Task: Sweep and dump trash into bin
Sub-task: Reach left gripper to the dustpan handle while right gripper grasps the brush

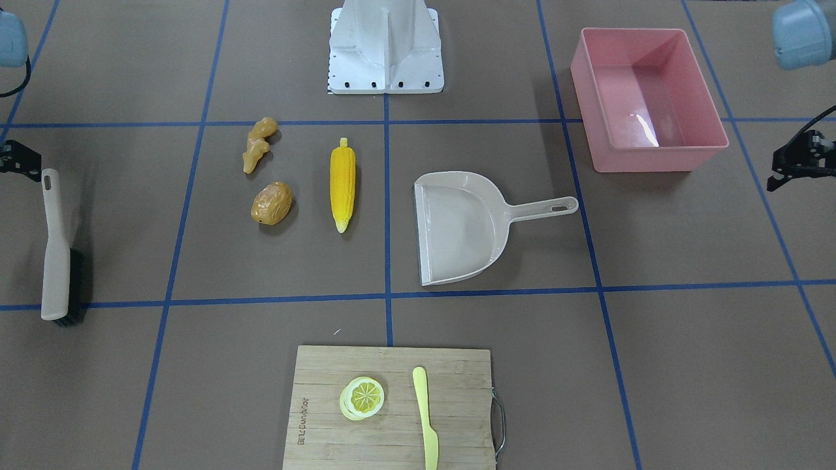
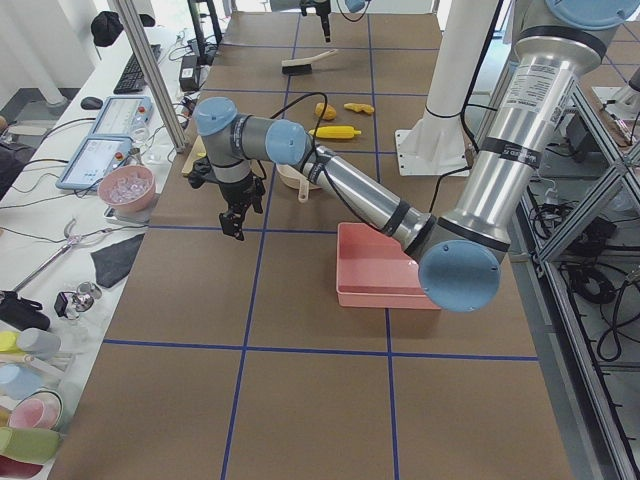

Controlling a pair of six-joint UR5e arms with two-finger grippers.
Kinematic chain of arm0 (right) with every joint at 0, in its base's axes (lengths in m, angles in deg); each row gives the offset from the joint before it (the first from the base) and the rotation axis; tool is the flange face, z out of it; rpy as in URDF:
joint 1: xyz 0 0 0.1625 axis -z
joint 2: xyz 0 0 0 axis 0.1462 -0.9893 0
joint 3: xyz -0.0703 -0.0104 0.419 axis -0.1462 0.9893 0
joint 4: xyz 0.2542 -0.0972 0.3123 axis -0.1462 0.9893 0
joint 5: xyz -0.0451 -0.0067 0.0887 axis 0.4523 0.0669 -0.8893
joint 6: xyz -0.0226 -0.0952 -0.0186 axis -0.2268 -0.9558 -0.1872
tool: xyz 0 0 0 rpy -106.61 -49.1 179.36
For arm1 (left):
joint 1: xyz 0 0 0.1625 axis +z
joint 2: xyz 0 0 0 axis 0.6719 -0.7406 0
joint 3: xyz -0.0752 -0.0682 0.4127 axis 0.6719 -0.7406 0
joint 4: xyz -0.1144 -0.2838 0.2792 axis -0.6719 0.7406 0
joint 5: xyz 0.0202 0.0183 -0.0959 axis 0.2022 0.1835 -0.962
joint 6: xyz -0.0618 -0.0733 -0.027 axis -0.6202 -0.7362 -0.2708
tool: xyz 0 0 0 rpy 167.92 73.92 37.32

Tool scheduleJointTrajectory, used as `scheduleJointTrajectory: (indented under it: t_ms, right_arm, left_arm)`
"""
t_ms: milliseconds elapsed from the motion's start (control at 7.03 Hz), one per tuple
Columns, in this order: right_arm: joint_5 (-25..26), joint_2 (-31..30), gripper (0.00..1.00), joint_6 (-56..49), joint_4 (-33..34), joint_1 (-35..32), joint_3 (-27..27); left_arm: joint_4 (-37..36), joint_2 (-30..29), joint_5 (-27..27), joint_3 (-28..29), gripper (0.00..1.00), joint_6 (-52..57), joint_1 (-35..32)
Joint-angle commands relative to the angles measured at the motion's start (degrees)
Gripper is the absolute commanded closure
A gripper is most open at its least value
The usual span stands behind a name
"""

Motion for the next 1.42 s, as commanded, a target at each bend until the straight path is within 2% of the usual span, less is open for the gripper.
scheduleJointTrajectory:
  t_ms: [0,142,569,711,853,1138,1280]
  right_arm:
    - [0.10,3.77,0.00,0.27,0.00,2.18,4.91]
    - [-0.07,5.18,0.00,0.44,0.00,3.06,6.68]
    - [-0.25,5.20,0.01,0.44,0.00,4.11,8.36]
    - [-0.42,5.20,0.09,0.45,0.09,4.64,8.45]
    - [-0.42,5.28,0.21,0.79,0.09,4.91,8.63]
    - [-0.42,5.99,0.44,0.97,0.18,5.00,8.80]
    - [-0.42,5.99,0.70,0.89,0.18,5.00,8.89]
  left_arm:
    - [0.29,-1.07,0.39,-1.51,0.02,14.21,3.74]
    - [0.11,-3.16,2.14,-2.55,0.01,17.95,5.67]
    - [1.61,-3.88,2.50,-3.35,0.01,18.51,10.24]
    - [3.09,-3.80,2.50,-3.36,0.02,18.17,11.04]
    - [4.93,-3.89,2.42,-2.83,0.02,18.08,12.53]
    - [11.68,-3.62,4.33,-1.08,0.02,16.24,18.92]
    - [19.54,-3.71,7.92,1.45,0.02,15.53,22.09]
